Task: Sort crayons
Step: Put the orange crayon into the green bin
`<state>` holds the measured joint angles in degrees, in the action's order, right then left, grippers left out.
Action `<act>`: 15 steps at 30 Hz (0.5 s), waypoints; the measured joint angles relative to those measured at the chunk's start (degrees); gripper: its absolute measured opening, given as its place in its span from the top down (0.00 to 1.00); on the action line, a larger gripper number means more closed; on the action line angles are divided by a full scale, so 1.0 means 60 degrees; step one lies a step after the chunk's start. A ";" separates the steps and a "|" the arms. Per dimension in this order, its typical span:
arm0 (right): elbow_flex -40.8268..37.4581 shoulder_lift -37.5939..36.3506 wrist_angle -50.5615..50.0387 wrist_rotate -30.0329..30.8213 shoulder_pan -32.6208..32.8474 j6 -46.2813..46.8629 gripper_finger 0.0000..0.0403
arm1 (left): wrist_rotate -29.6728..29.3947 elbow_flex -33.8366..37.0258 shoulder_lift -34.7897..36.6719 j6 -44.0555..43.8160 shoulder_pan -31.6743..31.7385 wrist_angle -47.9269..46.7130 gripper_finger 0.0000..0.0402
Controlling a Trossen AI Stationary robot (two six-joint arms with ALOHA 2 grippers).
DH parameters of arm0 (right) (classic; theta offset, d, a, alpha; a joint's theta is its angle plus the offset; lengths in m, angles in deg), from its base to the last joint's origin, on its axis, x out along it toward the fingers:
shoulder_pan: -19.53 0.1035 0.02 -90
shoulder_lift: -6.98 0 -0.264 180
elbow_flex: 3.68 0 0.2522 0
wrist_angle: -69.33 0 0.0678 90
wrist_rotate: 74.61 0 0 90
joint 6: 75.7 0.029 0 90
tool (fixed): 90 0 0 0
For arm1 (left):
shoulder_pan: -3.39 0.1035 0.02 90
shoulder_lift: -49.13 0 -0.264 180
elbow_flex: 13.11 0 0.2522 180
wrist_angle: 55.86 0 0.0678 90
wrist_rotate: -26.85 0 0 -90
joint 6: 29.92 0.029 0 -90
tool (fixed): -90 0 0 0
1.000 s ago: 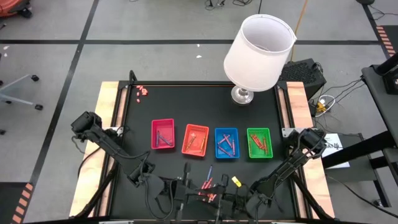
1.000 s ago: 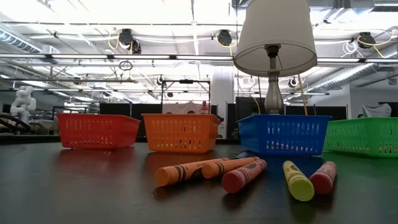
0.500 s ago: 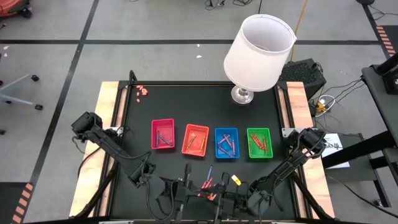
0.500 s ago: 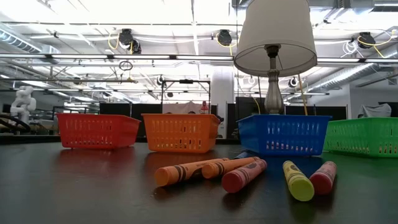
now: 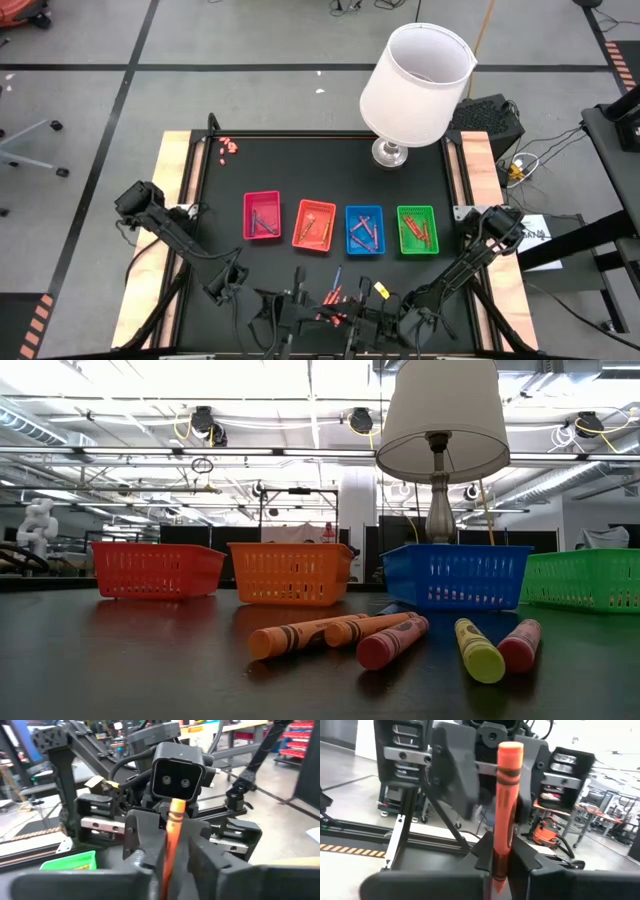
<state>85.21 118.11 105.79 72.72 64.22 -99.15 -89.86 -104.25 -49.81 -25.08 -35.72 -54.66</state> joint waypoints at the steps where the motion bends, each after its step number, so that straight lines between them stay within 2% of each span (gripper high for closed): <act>1: 0.0000 0.0000 -0.0005 0.0086 0.0025 -0.0039 0.96 | -0.0207 0.0000 0.0000 -0.0014 -0.0066 0.0000 0.75; 4: 0.0000 0.0000 0.0014 0.0601 0.0205 -0.0284 0.97 | -0.0874 0.0000 0.0004 -0.0231 -0.0283 -0.0050 0.63; 8: 0.0000 0.0000 0.0015 0.1634 0.0593 -0.0790 0.98 | -0.1045 0.0000 0.0047 -0.0255 -0.0613 -0.0150 0.51; 12: 0.0000 0.0000 0.0017 0.2753 0.1035 -0.1382 0.97 | -0.1438 0.0000 0.0051 -0.0262 -0.1059 -0.0298 0.47; 15: 0.0000 0.0000 0.0013 0.3740 0.1411 -0.1947 0.97 | -0.2006 0.0000 0.0062 -0.0603 -0.1359 -0.1154 0.47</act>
<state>85.21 118.11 105.87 95.17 72.69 -110.84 -101.89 -104.25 -49.43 -28.70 -43.88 -61.58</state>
